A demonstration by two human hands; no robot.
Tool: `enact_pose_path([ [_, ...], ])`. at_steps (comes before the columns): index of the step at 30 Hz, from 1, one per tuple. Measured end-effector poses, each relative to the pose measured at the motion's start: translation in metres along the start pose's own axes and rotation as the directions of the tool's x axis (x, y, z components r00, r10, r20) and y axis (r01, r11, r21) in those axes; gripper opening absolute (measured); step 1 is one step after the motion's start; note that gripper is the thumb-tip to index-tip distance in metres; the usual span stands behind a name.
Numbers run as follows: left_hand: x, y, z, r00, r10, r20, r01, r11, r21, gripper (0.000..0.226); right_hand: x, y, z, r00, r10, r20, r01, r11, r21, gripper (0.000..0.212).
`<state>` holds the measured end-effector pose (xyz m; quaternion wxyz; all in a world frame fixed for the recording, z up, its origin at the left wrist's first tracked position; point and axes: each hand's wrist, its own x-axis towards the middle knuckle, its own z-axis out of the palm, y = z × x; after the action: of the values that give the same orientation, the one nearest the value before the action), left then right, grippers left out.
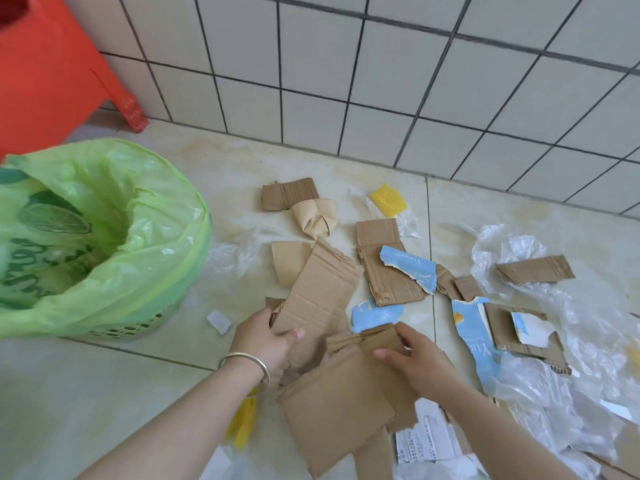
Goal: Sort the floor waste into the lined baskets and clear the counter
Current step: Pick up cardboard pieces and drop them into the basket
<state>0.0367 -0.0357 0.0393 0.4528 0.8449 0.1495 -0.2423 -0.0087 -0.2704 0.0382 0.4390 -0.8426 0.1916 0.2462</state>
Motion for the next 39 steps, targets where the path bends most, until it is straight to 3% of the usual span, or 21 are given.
enact_pose_path([
  [7, -0.104, 0.015, -0.077, 0.957, 0.235, -0.168, -0.246, 0.968, -0.047, 0.034, -0.056, -0.049, -0.026, 0.987, -0.035, -0.154, 0.046, 0.997, 0.068, 0.012],
  [12, -0.185, 0.014, -0.151, 0.875, 0.289, -0.387, -0.362, 0.923, -0.129, 0.048, -0.103, -0.113, -0.029, 0.979, -0.024, -0.201, 0.055, 0.987, 0.151, 0.045],
  [15, -0.228, 0.015, -0.198, 0.774, 0.271, -0.573, -0.437, 0.883, -0.173, 0.07, -0.128, -0.16, -0.02, 0.984, -0.038, -0.176, 0.098, 0.932, 0.35, 0.029],
  [17, -0.254, 0.011, -0.238, 0.694, 0.203, -0.691, -0.47, 0.855, -0.22, 0.084, -0.142, -0.196, -0.007, 0.98, -0.075, -0.183, 0.151, 0.88, 0.451, 0.029],
  [19, -0.279, 0.0, -0.283, 0.594, 0.147, -0.791, -0.512, 0.827, -0.231, 0.084, -0.158, -0.234, 0.016, 0.98, -0.11, -0.164, 0.182, 0.829, 0.528, 0.026],
  [21, -0.302, -0.017, -0.324, 0.493, 0.109, -0.863, -0.496, 0.85, -0.176, 0.063, -0.175, -0.275, 0.048, 0.975, -0.157, -0.159, 0.221, 0.773, 0.595, 0.017],
  [25, -0.333, -0.072, -0.387, 0.422, 0.0, -0.907, -0.262, 0.957, -0.122, 0.057, -0.198, -0.342, 0.126, 0.958, -0.21, -0.194, 0.286, 0.719, 0.633, 0.004],
  [28, -0.341, -0.11, -0.415, 0.435, -0.108, -0.894, 0.011, 0.993, -0.114, 0.052, -0.215, -0.379, 0.19, 0.941, -0.219, -0.257, 0.332, 0.744, 0.58, 0.015],
  [31, -0.333, -0.137, -0.429, 0.514, -0.253, -0.82, 0.239, 0.96, -0.147, 0.053, -0.231, -0.403, 0.249, 0.935, -0.256, -0.247, 0.351, 0.776, 0.525, 0.033],
  [34, -0.312, -0.151, -0.441, 0.644, -0.368, -0.671, 0.385, 0.913, -0.13, 0.068, -0.238, -0.409, 0.301, 0.914, -0.353, -0.201, 0.405, 0.821, 0.403, 0.008],
  [36, -0.296, -0.153, -0.449, 0.727, -0.398, -0.559, 0.48, 0.878, -0.001, 0.066, -0.233, -0.406, 0.328, 0.878, -0.447, -0.172, 0.478, 0.84, 0.259, 0.011],
  [39, -0.273, -0.151, -0.453, 0.799, -0.394, -0.454, 0.55, 0.784, 0.287, 0.041, -0.224, -0.396, 0.359, 0.848, -0.527, -0.059, 0.527, 0.85, -0.014, 0.013],
])
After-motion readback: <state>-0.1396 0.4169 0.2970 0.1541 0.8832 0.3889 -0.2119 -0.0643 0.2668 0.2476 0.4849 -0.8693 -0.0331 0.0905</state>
